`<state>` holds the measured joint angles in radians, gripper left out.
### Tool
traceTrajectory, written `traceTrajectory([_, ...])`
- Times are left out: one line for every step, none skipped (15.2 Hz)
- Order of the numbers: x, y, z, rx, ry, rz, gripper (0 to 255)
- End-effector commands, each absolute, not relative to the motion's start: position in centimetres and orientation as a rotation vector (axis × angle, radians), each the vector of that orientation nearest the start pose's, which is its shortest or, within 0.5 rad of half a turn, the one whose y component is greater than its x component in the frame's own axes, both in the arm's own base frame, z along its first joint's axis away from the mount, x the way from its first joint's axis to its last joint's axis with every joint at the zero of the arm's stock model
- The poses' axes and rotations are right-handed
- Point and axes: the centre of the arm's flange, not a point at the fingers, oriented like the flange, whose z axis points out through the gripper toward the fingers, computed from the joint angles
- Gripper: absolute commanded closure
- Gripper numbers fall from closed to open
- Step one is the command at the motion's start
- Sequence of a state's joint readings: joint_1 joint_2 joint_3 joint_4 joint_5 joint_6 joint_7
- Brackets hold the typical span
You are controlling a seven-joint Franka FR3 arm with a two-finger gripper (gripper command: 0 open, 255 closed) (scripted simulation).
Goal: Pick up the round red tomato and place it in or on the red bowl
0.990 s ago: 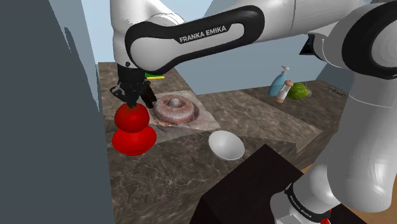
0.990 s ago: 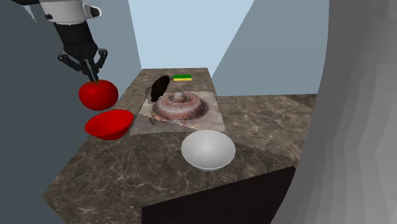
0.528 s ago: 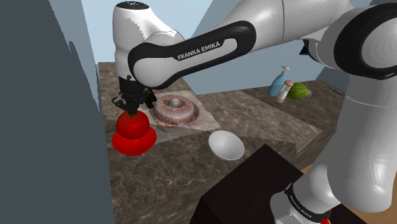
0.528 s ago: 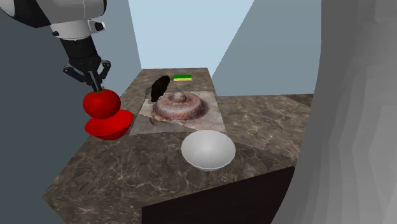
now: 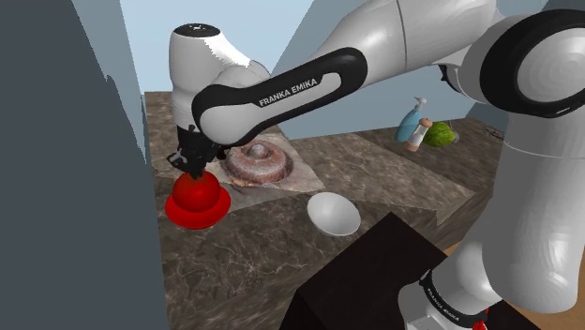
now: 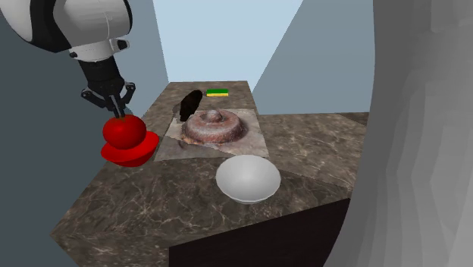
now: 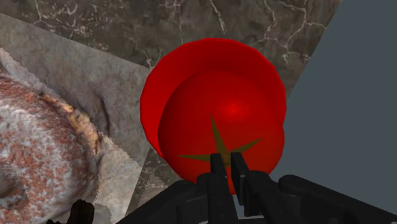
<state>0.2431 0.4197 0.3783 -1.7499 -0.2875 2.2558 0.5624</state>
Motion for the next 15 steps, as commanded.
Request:
traceTrajectory([55.8,36.1,35.7,-3.120,-0.296,-0.234,255])
traceTrajectory([55.8,36.1,35.7,-3.120,-0.296,-0.234,255])
traceTrajectory([55.8,36.1,35.7,-3.120,-0.296,-0.234,255])
traceTrajectory([55.8,36.1,35.7,-3.120,-0.296,-0.234,255])
traceTrajectory([55.8,36.1,35.7,-3.120,-0.296,-0.234,255])
traceTrajectory([55.8,36.1,35.7,-3.120,-0.296,-0.234,0])
traceTrajectory([55.8,36.1,35.7,-3.120,-0.296,-0.234,0])
traceTrajectory([55.8,36.1,35.8,-3.120,-0.296,-0.234,0])
traceTrajectory([55.8,36.1,35.8,-3.120,-0.296,-0.234,0])
traceTrajectory([55.8,36.1,35.8,-3.120,-0.296,-0.234,0])
traceTrajectory([55.8,36.1,35.8,-3.120,-0.296,-0.234,0])
traceTrajectory([55.6,36.1,37.1,-3.120,-0.296,-0.234,0])
traceTrajectory([55.4,36.1,38.4,-3.120,-0.296,-0.234,0])
traceTrajectory([55.3,36.1,39.7,-3.120,-0.296,-0.234,0])
traceTrajectory([55.1,36.1,40.7,-3.120,-0.296,-0.234,0])
